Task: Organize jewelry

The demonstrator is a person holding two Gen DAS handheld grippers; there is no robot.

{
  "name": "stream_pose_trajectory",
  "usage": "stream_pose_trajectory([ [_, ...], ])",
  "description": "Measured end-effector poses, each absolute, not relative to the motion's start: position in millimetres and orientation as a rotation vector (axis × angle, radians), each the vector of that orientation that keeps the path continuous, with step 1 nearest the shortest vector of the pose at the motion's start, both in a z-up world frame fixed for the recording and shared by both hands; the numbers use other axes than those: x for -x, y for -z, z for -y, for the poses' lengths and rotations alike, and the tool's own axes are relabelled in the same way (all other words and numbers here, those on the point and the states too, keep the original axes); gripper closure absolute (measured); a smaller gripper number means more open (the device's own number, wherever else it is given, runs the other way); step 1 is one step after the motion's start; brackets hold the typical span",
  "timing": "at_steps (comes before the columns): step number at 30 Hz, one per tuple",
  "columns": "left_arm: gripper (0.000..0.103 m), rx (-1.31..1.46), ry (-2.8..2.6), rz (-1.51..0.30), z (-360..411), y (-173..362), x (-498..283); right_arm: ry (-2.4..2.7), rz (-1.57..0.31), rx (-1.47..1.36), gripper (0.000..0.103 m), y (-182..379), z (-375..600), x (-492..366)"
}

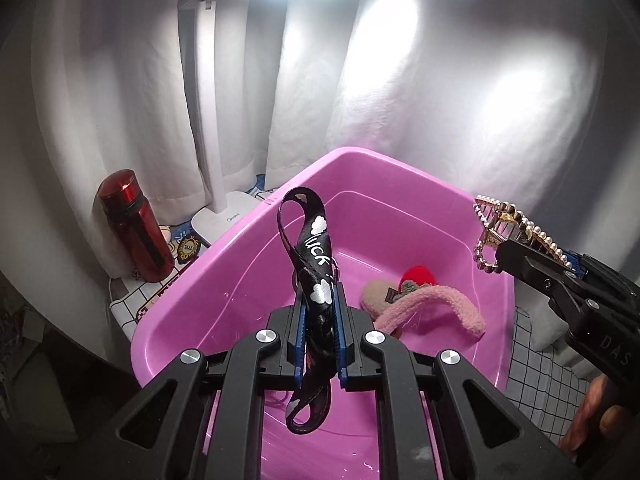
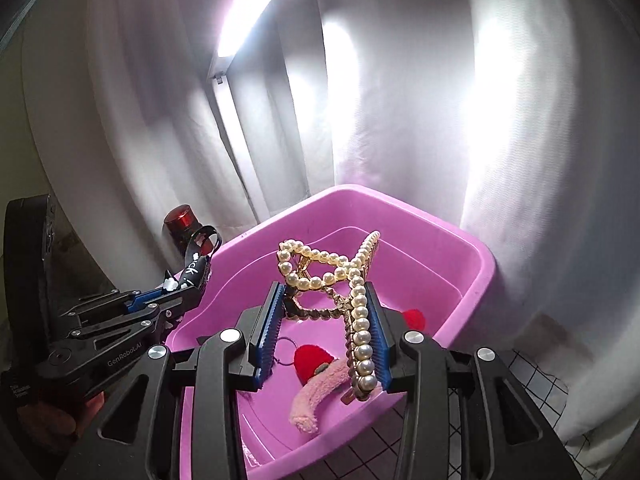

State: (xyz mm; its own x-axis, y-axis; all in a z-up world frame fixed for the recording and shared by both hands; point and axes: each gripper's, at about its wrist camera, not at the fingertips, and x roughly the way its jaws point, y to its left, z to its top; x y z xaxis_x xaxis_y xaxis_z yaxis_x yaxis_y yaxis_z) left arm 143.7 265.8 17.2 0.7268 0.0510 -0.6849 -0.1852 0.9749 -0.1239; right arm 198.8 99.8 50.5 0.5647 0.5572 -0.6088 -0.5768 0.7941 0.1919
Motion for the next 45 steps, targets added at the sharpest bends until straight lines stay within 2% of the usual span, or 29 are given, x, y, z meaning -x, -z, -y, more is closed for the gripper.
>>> stream_pose_trajectory([
  [14,0.090,0.192,-0.135,-0.863,-278,17,-173,-0.616,-0.843,0.111,0.065,-10,-131,-236],
  [20,0.085,0.229,-0.146,-0.897,-287,25,-175,-0.573,-0.863,0.100,0.063,-5,-128,-244],
  [21,0.083,0.233,-0.148,-0.901,-288,26,-174,-0.565,-0.861,0.099,0.060,-5,-126,-244],
  [23,0.074,0.239,-0.155,-0.906,-290,26,-174,-0.555,-0.850,0.100,0.053,-8,-124,-243],
  [25,0.055,0.245,-0.165,-0.897,-291,24,-171,-0.554,-0.844,0.096,0.051,-11,-122,-242],
  [26,0.049,0.247,-0.174,-0.888,-291,22,-170,-0.553,-0.842,0.094,0.051,-12,-121,-241],
  [28,0.029,0.248,-0.193,-0.872,-292,19,-166,-0.552,-0.838,0.094,0.051,-13,-120,-238],
  [34,0.021,0.238,-0.212,-0.862,-292,12,-162,-0.554,-0.820,0.085,0.050,-19,-116,-228],
  [45,0.020,0.202,-0.257,-0.852,-286,3,-151,-0.543,-0.786,0.050,0.049,-30,-99,-200],
])
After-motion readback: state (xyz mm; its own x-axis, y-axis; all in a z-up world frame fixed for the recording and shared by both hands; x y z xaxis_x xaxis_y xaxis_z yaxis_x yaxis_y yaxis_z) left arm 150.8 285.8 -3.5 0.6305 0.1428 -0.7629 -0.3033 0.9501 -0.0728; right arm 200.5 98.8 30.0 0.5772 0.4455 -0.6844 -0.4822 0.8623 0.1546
